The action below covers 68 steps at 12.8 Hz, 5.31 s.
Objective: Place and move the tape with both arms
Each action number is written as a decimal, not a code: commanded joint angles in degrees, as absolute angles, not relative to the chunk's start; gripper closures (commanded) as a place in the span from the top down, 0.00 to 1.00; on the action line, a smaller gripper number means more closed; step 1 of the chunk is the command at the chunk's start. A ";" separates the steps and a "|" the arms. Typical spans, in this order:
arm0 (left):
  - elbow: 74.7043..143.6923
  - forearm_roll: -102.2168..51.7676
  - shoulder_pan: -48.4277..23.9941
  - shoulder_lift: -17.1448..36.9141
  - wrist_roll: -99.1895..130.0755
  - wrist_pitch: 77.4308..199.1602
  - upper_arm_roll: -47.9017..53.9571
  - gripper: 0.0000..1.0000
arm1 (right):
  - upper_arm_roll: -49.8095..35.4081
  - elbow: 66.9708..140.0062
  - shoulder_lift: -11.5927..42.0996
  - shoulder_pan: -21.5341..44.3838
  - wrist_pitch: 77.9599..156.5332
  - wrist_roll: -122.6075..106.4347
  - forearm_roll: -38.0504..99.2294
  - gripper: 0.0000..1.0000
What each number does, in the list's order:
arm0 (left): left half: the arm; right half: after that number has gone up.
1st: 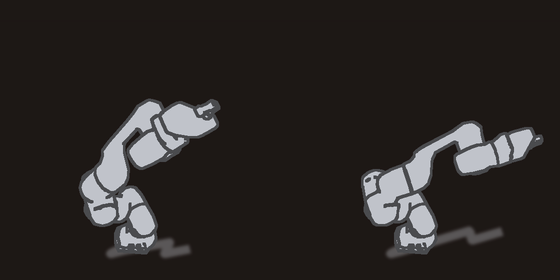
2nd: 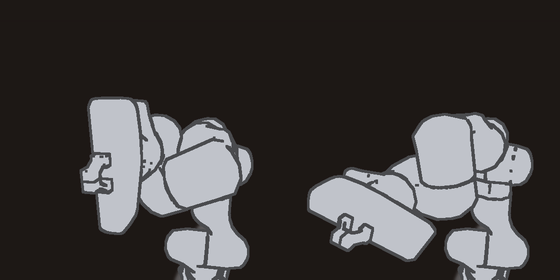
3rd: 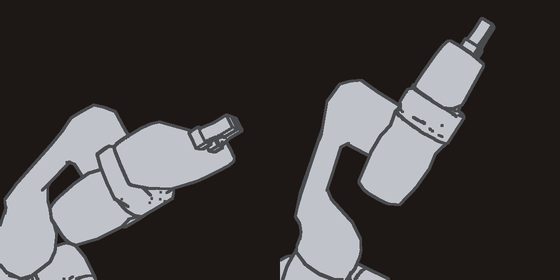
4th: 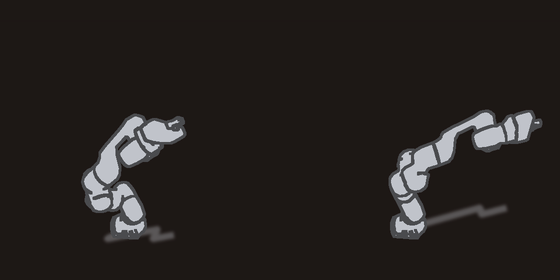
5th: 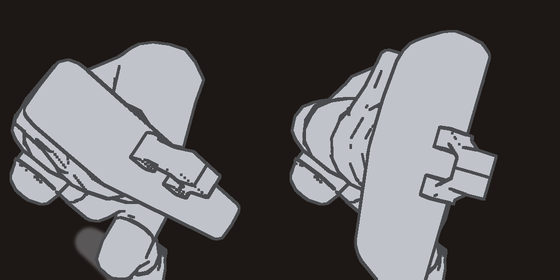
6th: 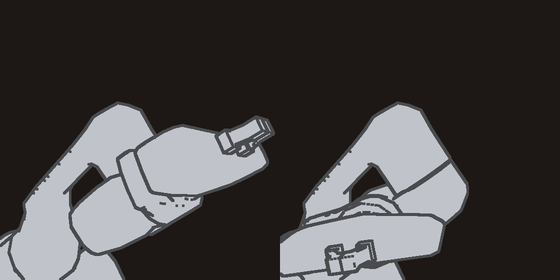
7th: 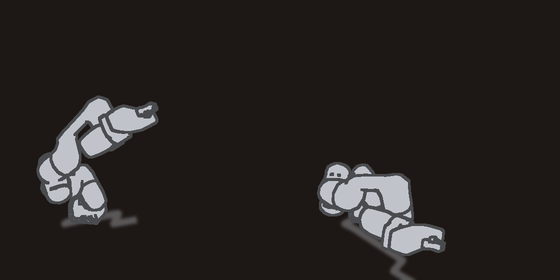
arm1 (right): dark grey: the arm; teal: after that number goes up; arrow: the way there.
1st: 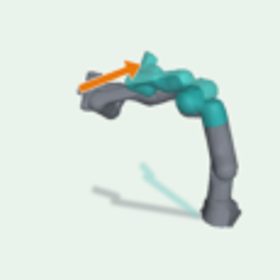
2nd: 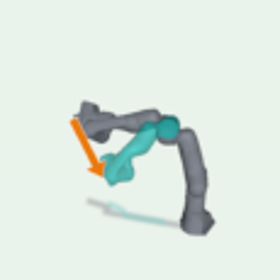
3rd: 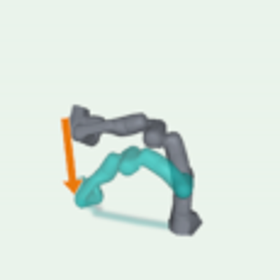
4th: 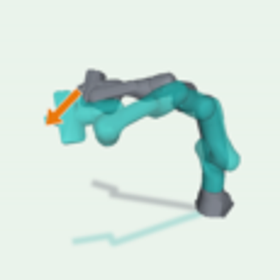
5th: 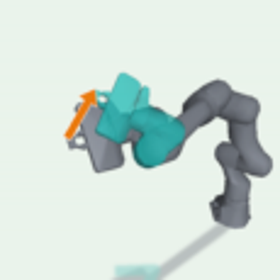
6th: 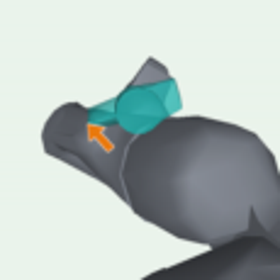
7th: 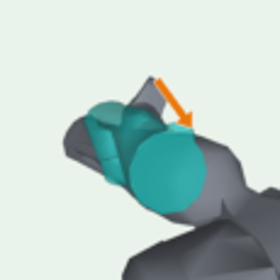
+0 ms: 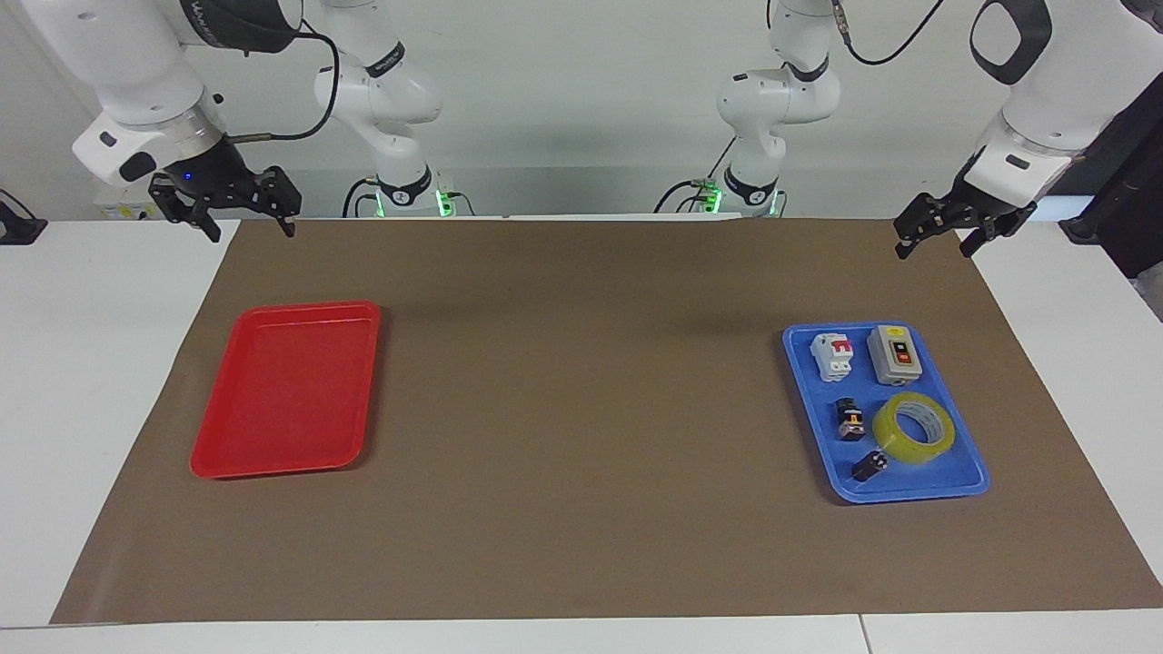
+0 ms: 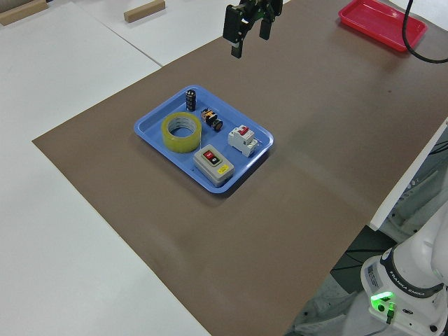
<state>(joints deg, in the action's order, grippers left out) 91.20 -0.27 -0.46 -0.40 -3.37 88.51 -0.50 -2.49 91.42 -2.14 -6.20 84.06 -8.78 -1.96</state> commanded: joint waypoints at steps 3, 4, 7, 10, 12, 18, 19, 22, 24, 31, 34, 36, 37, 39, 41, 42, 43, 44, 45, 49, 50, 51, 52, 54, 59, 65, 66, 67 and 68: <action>92.37 -1.49 -0.62 -1.76 -4.04 88.94 -0.62 1.00 | -2.81 91.32 -2.29 -6.68 84.81 -8.26 -1.41 1.00; 92.46 -1.58 -0.62 -1.84 -4.04 88.86 -0.62 1.00 | -2.81 91.32 -2.29 -6.68 84.81 -8.26 -1.41 1.00; 92.64 -1.49 -0.62 -2.02 -4.04 88.86 -0.62 1.00 | -2.81 91.41 -2.29 -6.68 84.81 -8.26 -1.32 1.00; 92.72 -1.49 -0.62 -2.11 -4.13 88.86 -0.62 1.00 | -2.81 91.41 -2.29 -6.68 84.73 -8.26 -1.32 1.00; 92.72 -1.49 -0.62 -2.11 -4.13 88.94 -0.61 1.00 | -2.81 91.41 -2.29 -6.77 84.73 -8.26 -1.32 1.00; 93.16 -1.49 -0.70 -2.37 -4.13 89.03 -0.61 1.00 | -2.81 91.58 -2.29 -6.77 84.73 -8.26 -1.32 1.00; 93.16 -1.49 -0.70 -2.46 -4.13 89.03 -0.62 1.00 | -2.81 91.58 -2.29 -6.77 84.73 -8.35 -1.32 1.00; 93.16 -1.58 -0.53 -2.46 -4.13 88.94 -0.53 1.00 | -2.81 91.58 -2.29 -6.68 84.73 -8.26 -1.32 1.00; 93.16 -1.58 -0.62 -2.37 -4.13 88.95 -0.53 1.00 | -2.81 91.58 -2.29 -6.68 84.73 -8.26 -1.32 1.00; 91.33 -1.76 0.09 1.12 -4.22 92.09 -0.70 1.00 | -2.81 91.58 -2.29 -6.68 84.73 -8.26 -1.23 1.00; 90.18 -1.50 0.53 7.70 -4.04 97.20 -1.05 1.00 | -2.81 91.58 -2.29 -6.68 84.73 -8.35 -1.32 1.00; 85.27 -1.58 3.07 14.38 -4.04 98.87 -1.06 1.00 | -2.81 91.58 -2.29 -6.68 84.73 -8.35 -1.32 1.00; 85.08 -1.41 3.34 16.33 -3.96 101.75 -1.05 1.00 | -2.81 91.50 -2.29 -6.68 84.73 -8.35 -1.23 1.00; 85.43 -1.14 5.09 19.06 -3.08 105.28 -1.40 1.00 | -2.81 91.58 -2.29 -6.68 84.64 -8.35 -1.23 1.00; 89.10 -0.53 6.76 19.60 2.96 112.20 -1.41 1.00 | -2.81 91.58 -2.29 -6.68 84.64 -8.35 -1.32 1.00; 91.56 -0.53 6.94 19.60 4.64 114.85 -1.41 1.00 | -2.81 91.58 -2.29 -6.68 84.64 -8.35 -1.32 1.00; 93.84 -0.53 7.20 19.60 5.18 117.74 -1.41 1.00 | -2.81 91.58 -2.29 -6.68 84.64 -8.35 -1.32 1.00; 96.04 -0.53 7.56 19.69 6.23 119.77 -1.41 1.00 | -2.81 91.58 -2.29 -6.68 84.55 -8.35 -1.23 1.00; 97.28 -0.53 7.99 20.47 6.85 121.53 -1.41 1.00 | -2.81 91.58 -2.29 -6.59 84.55 -8.35 -1.32 1.00; 99.83 -0.53 8.17 23.38 12.56 124.88 -1.41 0.99 | -2.81 91.58 -2.29 -6.59 84.55 -8.44 -1.23 1.00; 101.50 -0.44 8.17 23.55 14.05 127.68 -1.41 0.97 | -2.81 91.58 -2.29 -6.59 84.55 -8.44 -1.32 1.00; 102.47 -0.44 7.83 23.64 15.28 129.27 -1.41 0.95 | -2.81 91.58 -2.29 -6.59 84.55 -8.44 -1.32 1.00; 102.57 -0.44 7.74 23.90 15.81 129.63 -1.32 0.94 | -2.81 91.58 -2.29 -6.59 84.55 -8.44 -1.32 1.00; 102.65 -0.44 8.08 24.61 15.73 129.90 -1.32 0.87 | -2.81 91.58 -2.37 -6.50 84.55 -8.44 -1.32 1.00; 103.62 -0.44 8.00 24.17 15.47 129.90 -1.32 0.00 | -2.81 91.67 -2.37 -6.50 84.55 -8.44 -1.32 1.00; 103.36 -0.44 8.53 14.26 7.04 120.70 -1.41 0.00 | -2.81 91.76 -2.37 -6.42 84.55 -8.35 -1.32 1.00; 103.62 -0.44 7.92 11.89 7.12 117.89 -1.41 0.00 | -2.81 91.76 -2.37 -6.42 84.55 -8.35 -1.32 1.00; 103.88 -0.44 6.87 10.30 7.29 115.34 -1.15 0.00 | -2.81 91.76 -2.37 -6.42 84.55 -8.44 -1.32 1.00; 104.15 -0.44 3.38 9.15 7.64 113.75 -1.23 0.00 | -2.81 91.76 -2.37 -6.42 84.64 -8.44 -1.32 1.00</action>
